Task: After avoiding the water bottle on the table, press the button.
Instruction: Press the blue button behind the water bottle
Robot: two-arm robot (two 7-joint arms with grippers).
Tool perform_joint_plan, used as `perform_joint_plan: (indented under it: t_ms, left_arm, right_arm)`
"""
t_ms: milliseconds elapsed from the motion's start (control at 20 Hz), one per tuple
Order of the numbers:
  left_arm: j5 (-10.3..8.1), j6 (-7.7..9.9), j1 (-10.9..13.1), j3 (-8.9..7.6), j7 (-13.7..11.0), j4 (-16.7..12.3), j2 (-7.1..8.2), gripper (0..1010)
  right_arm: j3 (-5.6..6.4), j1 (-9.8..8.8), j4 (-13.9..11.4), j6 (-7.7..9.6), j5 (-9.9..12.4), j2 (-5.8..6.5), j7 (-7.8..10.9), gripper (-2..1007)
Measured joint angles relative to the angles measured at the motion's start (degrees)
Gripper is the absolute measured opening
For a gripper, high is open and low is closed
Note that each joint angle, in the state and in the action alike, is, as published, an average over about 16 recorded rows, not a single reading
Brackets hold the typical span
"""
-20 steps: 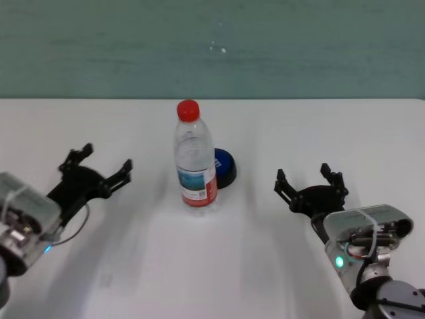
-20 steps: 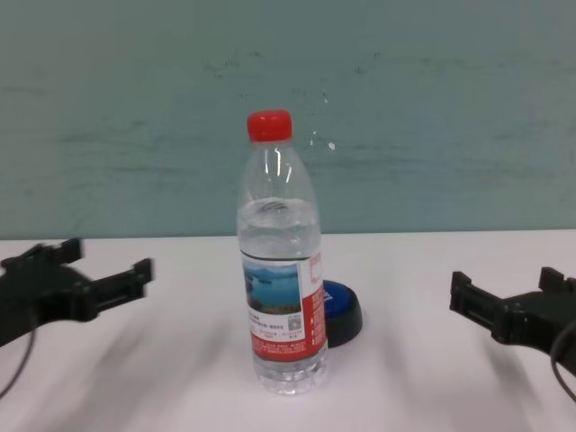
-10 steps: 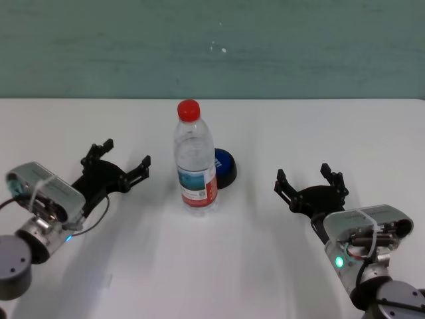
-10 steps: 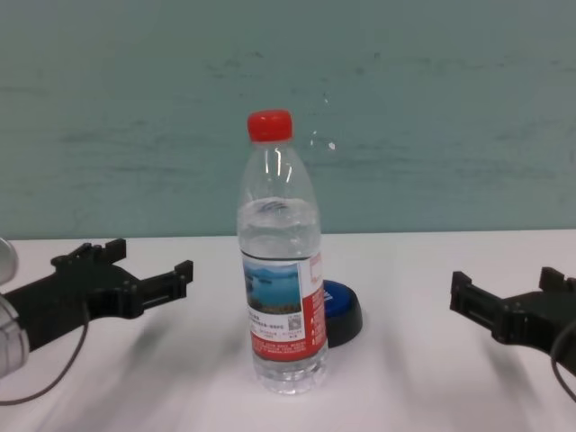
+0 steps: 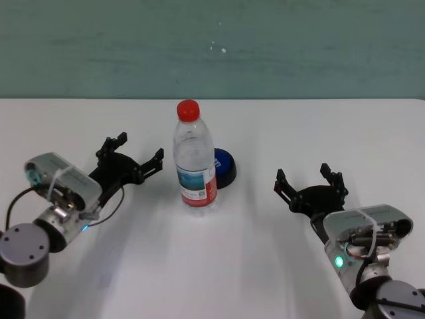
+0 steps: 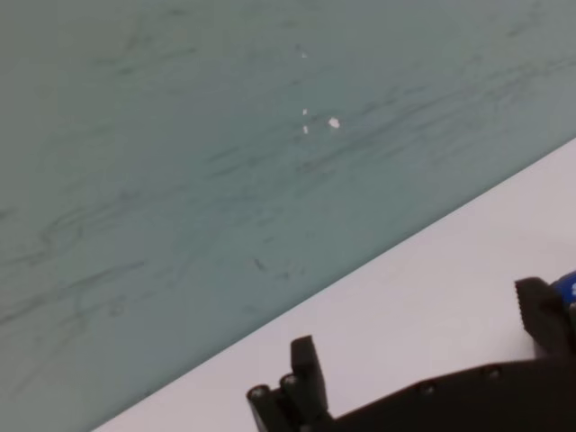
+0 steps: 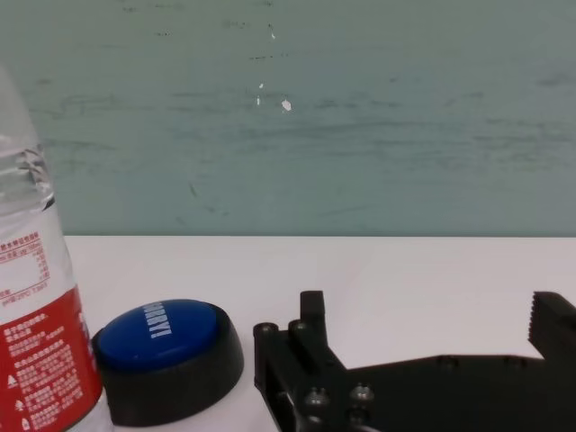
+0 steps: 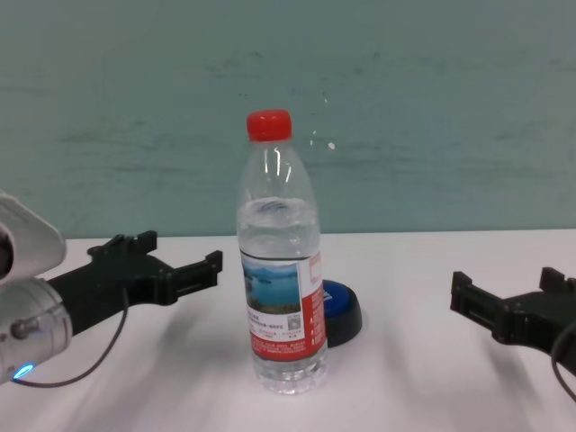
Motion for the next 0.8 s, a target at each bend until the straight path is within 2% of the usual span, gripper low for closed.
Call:
perform_joint_plan:
  t_ms: [800]
  left_arm:
    - [1.14, -0.48, -4.42, 2.06, 0.43, 5.02, -2.18, 1000]
  right_arm:
    - [0.0, 0.0, 0.0, 0.0, 0.0, 0.0, 0.0, 1004]
